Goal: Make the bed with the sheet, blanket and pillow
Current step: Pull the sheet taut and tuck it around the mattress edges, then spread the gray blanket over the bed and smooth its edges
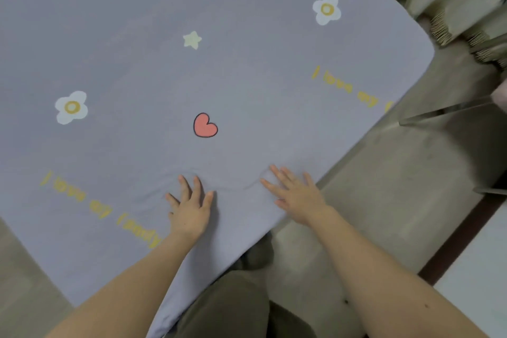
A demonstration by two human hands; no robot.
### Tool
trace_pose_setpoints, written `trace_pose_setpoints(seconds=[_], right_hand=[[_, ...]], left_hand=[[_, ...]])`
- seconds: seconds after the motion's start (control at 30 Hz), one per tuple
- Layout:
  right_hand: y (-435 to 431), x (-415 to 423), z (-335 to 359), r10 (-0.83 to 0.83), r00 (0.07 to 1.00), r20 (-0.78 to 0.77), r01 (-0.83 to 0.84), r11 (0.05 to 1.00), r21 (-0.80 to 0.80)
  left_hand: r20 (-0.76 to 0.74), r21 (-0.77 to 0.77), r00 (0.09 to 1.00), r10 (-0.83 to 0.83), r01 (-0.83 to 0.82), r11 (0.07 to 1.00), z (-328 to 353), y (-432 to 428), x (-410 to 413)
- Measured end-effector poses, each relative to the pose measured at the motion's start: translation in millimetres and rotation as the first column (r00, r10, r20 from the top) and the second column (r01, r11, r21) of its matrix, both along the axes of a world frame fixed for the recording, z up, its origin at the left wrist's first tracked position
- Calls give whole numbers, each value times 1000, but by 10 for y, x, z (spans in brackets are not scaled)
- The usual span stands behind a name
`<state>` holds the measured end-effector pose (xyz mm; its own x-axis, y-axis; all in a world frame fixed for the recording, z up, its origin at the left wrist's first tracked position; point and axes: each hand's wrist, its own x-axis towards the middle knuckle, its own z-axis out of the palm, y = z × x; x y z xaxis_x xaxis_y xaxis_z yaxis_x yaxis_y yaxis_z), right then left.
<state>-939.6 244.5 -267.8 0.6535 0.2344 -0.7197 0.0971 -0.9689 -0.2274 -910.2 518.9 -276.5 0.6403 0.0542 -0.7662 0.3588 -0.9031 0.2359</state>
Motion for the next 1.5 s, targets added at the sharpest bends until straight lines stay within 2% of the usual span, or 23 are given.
trace_pose_setpoints(seconds=[0.07,0.17,0.27,0.3,0.33,0.4,0.43,0.47,0.5,0.57,0.63,0.77,0.83,0.93,1.0,1.1,1.17,1.23,1.37,1.5], right_hand=[[-412,133,-23,-71,997,18,72,994,-76],[-901,344,-14,-342,936,84,352,909,-224],[-1182,718,-32,-512,800,312,591,760,-271],[-1233,892,-44,-508,784,356,601,766,-229],[-1264,1066,-61,-466,810,355,548,818,-174],[-1326,1329,-141,-278,921,273,307,949,-70],[-1386,1393,-191,-196,956,218,210,977,-44],[-1479,1415,-233,-160,970,184,172,984,-51],[-1600,1406,-262,-192,965,181,208,975,-75],[-1883,1316,-277,-362,907,216,394,910,-131],[-2134,1153,-214,-467,856,221,502,852,-148],[-2493,481,217,-516,819,250,540,841,-36],[-2630,-22,546,-624,764,163,625,779,52],[-2797,-928,1069,-795,602,-77,797,592,123],[-2890,-1560,1403,-880,432,-198,902,425,76],[-3033,-2320,1772,-936,123,-331,990,136,-18],[-3152,-2670,1936,-928,-17,-372,998,6,-61],[-3269,-2910,2059,-929,-91,-358,994,-66,-81],[-3534,-3003,2159,-913,-208,-351,978,-200,-59],[-3905,-2618,2182,-925,-161,-345,979,-193,60]], left_hand=[[19,26,996,-88,87,996,-13,-280,230],[43,0,942,-332,332,943,-16,-758,467],[59,-73,754,-654,657,751,12,-1253,528],[63,-112,682,-729,731,674,27,-1395,530],[67,-162,623,-779,777,608,40,-1511,529],[79,-263,553,-829,814,518,63,-1651,535],[90,-298,546,-833,813,500,79,-1673,547],[105,-311,558,-823,804,506,103,-1673,574],[110,-302,589,-801,787,537,135,-1658,604],[65,-261,680,-730,718,645,207,-1615,652],[-27,-240,770,-638,614,752,322,-1599,671],[-156,-239,913,-376,334,912,674,-1788,606],[-182,-229,921,-343,300,926,921,-1994,540],[-152,-227,881,-447,409,884,1325,-2366,417],[-169,-224,860,-482,443,868,1590,-2629,340],[-186,-254,862,-472,422,870,1946,-3050,221],[-171,-264,870,-462,412,872,2123,-3292,177],[-148,-270,887,-438,390,880,2268,-3482,141],[-114,-307,957,-268,223,925,2456,-3701,160],[-164,-233,976,-142,102,967,2529,-3692,214]])
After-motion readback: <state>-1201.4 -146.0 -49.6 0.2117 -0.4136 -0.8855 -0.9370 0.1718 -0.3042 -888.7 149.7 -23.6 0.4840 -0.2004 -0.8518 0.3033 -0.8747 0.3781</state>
